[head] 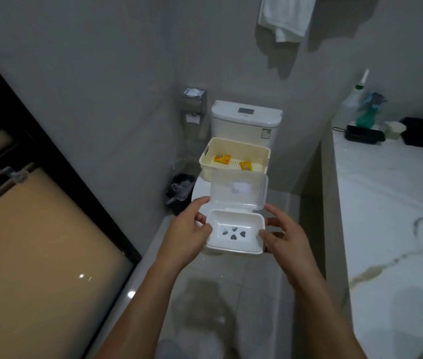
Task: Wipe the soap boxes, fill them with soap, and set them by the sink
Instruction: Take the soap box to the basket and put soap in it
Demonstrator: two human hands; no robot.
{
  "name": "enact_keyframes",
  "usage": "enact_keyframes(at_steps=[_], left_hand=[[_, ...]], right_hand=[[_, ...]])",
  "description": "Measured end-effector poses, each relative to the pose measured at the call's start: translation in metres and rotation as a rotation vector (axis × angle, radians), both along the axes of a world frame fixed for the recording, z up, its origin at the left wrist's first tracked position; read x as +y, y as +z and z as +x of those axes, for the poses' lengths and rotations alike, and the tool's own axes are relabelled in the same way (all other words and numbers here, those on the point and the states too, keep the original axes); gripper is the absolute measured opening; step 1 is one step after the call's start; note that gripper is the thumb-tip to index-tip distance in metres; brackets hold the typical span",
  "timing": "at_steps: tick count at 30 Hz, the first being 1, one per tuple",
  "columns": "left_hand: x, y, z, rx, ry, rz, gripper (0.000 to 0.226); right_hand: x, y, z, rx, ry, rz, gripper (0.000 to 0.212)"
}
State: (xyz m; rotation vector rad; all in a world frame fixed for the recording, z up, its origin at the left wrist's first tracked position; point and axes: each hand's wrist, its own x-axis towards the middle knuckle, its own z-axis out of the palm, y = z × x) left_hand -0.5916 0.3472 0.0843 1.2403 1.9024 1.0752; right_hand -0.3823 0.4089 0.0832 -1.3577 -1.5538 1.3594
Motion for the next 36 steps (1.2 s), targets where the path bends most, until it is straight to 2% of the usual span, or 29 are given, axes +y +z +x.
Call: enact_keyframes(at_steps=[8, 14, 24, 32, 36], left_hand=[[0.086, -0.036, -0.036, 0.017, -0.024, -0.097, 0.057], [0.179, -0.062, -0.087, 0.029, -0.091, -0.133, 0.056], [0.304, -0.101, -0.161, -0.065, -0.220, -0.197, 0.058], [0.354, -0.186, -0.168, 0.037, -0.306, -0.340, 0.061], [0.367, -0.247, -0.165, 0.067, -0.251, -0.363, 0.056]], right_hand=[[0.077, -0.031, -0.034, -0.035, -0.034, -0.060, 0.055], [0.153, -0.055, -0.083, -0.097, -0.112, -0.075, 0.056], [0.252, -0.091, -0.156, -0.203, -0.244, -0.084, 0.056], [0.301, -0.182, -0.170, -0.330, -0.262, -0.207, 0.055], [0.320, -0.249, -0.176, -0.394, -0.225, -0.256, 0.052]])
